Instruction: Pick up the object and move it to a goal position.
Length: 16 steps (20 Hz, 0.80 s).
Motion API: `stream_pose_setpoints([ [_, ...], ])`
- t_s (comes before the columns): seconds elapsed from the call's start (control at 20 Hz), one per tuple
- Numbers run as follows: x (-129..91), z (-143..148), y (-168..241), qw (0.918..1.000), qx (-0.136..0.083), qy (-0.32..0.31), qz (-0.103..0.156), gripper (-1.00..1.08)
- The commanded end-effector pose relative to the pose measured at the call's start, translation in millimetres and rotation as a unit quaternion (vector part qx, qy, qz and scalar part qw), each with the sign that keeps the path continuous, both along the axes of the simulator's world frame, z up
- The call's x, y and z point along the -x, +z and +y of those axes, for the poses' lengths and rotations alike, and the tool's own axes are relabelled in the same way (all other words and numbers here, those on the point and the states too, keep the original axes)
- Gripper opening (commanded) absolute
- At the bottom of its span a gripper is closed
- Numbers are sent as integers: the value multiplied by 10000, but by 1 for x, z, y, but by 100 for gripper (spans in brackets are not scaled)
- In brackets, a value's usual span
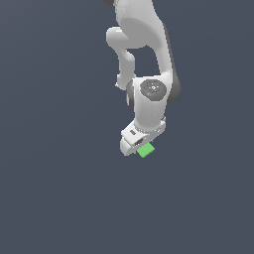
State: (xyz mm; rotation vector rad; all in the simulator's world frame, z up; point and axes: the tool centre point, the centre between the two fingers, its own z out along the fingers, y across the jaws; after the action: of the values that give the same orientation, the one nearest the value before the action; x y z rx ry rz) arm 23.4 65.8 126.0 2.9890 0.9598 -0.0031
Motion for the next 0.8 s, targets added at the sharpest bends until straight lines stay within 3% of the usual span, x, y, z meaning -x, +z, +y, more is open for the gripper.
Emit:
stream_pose_setpoints([
  [0.0, 11, -2, 21, 10000, 1, 0, -1, -100],
  [0.75, 78, -13, 156, 10000, -5, -1, -4, -100],
])
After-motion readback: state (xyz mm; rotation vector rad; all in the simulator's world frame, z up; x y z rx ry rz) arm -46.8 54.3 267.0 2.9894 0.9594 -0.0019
